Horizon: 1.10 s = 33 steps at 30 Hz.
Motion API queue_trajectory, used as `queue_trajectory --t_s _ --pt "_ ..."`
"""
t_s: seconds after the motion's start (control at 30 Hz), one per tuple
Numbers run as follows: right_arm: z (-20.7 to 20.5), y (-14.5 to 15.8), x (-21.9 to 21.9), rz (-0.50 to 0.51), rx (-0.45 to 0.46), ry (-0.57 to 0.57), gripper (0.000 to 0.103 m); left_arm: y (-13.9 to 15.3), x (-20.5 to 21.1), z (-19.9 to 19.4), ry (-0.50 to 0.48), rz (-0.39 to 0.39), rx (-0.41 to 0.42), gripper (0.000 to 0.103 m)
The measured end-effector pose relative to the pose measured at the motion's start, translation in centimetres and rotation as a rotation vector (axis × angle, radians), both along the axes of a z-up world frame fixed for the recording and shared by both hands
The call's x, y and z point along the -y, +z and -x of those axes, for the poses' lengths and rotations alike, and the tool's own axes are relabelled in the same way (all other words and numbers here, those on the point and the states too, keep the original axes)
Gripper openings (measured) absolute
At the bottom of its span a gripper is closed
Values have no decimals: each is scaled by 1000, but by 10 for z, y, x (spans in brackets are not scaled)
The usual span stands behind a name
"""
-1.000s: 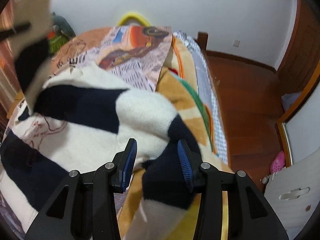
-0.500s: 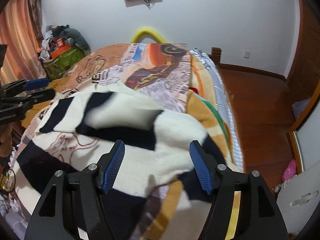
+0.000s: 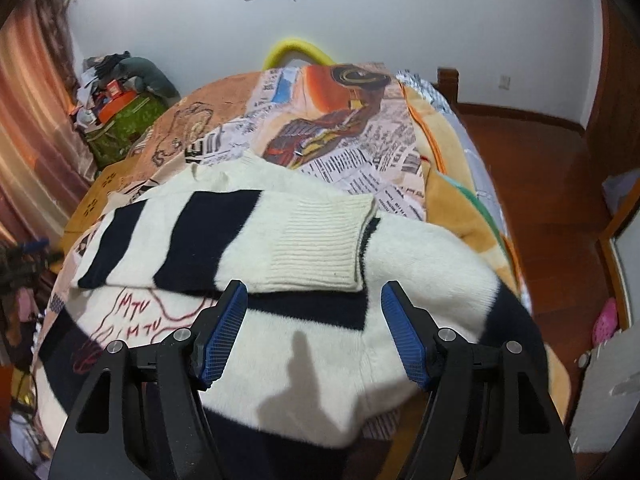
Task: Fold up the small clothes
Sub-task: 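Lay the sleeve across the sweater body and open the left gripper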
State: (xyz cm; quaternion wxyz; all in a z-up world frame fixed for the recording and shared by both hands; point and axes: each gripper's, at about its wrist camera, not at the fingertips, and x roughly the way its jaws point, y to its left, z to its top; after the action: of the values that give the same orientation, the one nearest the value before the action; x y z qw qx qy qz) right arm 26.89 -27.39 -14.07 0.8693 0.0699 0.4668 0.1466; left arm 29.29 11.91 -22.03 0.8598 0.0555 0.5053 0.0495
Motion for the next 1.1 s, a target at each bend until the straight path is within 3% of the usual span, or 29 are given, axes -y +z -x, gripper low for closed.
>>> queue_trajectory --t_s 0.13,0.2,0.33,0.43,0.47,0.53,0.6,0.63,0.77,0.9,0.97,1.1 --pt "-12 -15 2 -24 -47 -38 64 -31 -18 5 4 76 -76 79" --pt "-16 -22 2 -30 -70 -56 54 -38 -15 7 -22 88 -94 79" --pt "-16 -24 2 -7 -57 -83 44 -46 1 9 -93 29 -74 79" --pt "-13 -20 3 11 -42 -74 25 -45 3 1 -82 14 -51 78" --pt "-13 -19 4 0 -46 -62 13 -45 2 -3 -72 20 -45 74" --pt "-11 -16 4 -11 -45 -50 11 -46 -2 -9 -56 40 -36 48" --pt "-10 -12 3 -14 -32 -38 10 -45 -6 -13 -42 87 -33 31" --pt "-8 -11 1 -17 -28 -31 10 -44 -7 -14 -33 96 -30 27" --pt "-3 -10 -4 -16 -30 -18 10 -44 -14 -12 15 83 -22 25" --pt "-5 -21 -5 9 -66 -29 11 -46 -31 -8 62 153 -48 25" --pt "-5 -27 -9 33 -103 -18 12 -46 -32 -2 61 134 -49 29" --pt "11 -13 -7 47 -76 6 13 -43 -35 9 64 92 -44 37"
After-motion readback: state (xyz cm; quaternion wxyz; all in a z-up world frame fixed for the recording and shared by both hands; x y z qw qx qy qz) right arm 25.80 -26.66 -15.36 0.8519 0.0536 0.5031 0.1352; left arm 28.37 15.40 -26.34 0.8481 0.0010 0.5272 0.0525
